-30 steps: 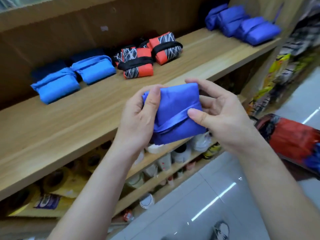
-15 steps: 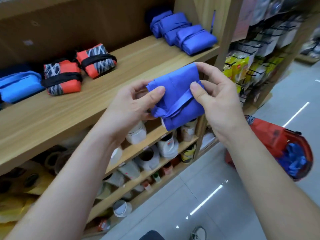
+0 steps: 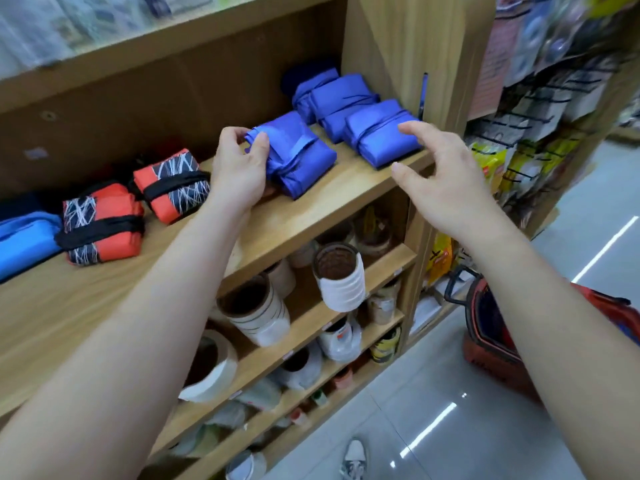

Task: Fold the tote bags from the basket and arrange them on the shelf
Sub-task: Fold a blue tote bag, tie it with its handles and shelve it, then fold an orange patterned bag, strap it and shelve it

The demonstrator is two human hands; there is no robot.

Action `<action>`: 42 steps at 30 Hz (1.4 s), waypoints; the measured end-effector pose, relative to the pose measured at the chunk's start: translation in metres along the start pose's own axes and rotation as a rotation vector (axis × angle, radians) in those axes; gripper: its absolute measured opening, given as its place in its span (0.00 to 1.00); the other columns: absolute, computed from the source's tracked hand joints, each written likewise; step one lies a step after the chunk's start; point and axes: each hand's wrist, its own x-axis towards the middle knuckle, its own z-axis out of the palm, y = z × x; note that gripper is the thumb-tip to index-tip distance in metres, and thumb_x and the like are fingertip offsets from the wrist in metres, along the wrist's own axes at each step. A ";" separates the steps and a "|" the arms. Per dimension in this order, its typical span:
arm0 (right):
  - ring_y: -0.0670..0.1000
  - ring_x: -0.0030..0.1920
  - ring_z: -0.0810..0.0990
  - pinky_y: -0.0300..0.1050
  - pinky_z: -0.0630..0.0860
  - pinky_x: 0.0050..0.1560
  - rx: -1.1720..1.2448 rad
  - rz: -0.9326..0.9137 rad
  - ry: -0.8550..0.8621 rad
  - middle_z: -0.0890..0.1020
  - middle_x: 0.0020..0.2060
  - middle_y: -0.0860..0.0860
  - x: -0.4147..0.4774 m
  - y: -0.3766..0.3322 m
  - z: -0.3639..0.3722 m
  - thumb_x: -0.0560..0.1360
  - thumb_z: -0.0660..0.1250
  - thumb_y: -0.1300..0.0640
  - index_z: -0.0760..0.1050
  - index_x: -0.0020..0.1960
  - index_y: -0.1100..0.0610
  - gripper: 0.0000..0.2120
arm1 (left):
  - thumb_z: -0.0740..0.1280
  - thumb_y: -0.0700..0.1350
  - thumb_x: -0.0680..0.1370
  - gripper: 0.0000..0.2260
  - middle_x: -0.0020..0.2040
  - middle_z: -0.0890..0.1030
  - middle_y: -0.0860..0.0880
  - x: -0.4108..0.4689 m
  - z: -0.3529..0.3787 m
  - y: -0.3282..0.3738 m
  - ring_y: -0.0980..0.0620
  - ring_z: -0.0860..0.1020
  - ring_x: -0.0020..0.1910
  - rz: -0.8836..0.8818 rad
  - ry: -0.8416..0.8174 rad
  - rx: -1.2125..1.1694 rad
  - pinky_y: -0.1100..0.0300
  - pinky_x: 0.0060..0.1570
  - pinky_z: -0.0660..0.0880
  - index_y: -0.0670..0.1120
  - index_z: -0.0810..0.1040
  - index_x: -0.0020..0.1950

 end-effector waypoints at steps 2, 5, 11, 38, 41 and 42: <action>0.59 0.71 0.64 0.52 0.61 0.72 -0.163 -0.025 -0.032 0.69 0.70 0.55 0.019 0.004 0.006 0.77 0.66 0.47 0.66 0.74 0.45 0.25 | 0.61 0.53 0.81 0.16 0.58 0.76 0.48 0.013 0.001 0.001 0.45 0.77 0.57 0.005 0.003 0.130 0.50 0.58 0.74 0.49 0.68 0.67; 0.60 0.73 0.60 0.54 0.59 0.72 -0.306 -0.022 -0.083 0.64 0.74 0.56 0.036 0.009 0.015 0.78 0.65 0.43 0.65 0.74 0.43 0.26 | 0.63 0.55 0.79 0.18 0.66 0.71 0.44 0.018 0.000 0.000 0.42 0.71 0.64 0.218 -0.076 0.408 0.52 0.63 0.67 0.53 0.68 0.68; 0.59 0.67 0.65 0.56 0.69 0.64 -0.451 -0.076 0.009 0.69 0.66 0.55 0.049 0.017 0.020 0.74 0.68 0.40 0.73 0.69 0.44 0.25 | 0.70 0.59 0.73 0.24 0.63 0.75 0.50 0.042 -0.001 0.005 0.45 0.69 0.63 0.342 -0.258 0.650 0.54 0.56 0.67 0.56 0.71 0.66; 0.36 0.50 0.76 0.24 0.70 0.44 0.087 -0.061 0.255 0.77 0.55 0.48 0.026 0.040 0.000 0.80 0.64 0.52 0.77 0.64 0.49 0.13 | 0.66 0.51 0.78 0.08 0.55 0.79 0.52 0.004 0.040 0.039 0.50 0.77 0.55 0.475 -0.214 0.486 0.53 0.53 0.73 0.54 0.79 0.56; 0.42 0.46 0.79 0.32 0.74 0.45 0.033 -0.013 0.188 0.81 0.47 0.46 0.010 0.050 -0.018 0.79 0.65 0.54 0.79 0.60 0.47 0.10 | 0.65 0.49 0.79 0.05 0.47 0.81 0.54 -0.043 0.049 0.047 0.51 0.78 0.46 0.551 -0.291 0.359 0.51 0.47 0.76 0.53 0.80 0.51; 0.45 0.45 0.79 0.36 0.76 0.46 -0.022 -0.003 0.163 0.82 0.46 0.46 0.003 0.055 -0.025 0.79 0.66 0.55 0.80 0.59 0.48 0.10 | 0.65 0.49 0.79 0.05 0.45 0.81 0.54 -0.058 0.055 0.046 0.51 0.79 0.45 0.591 -0.318 0.334 0.50 0.45 0.76 0.53 0.80 0.50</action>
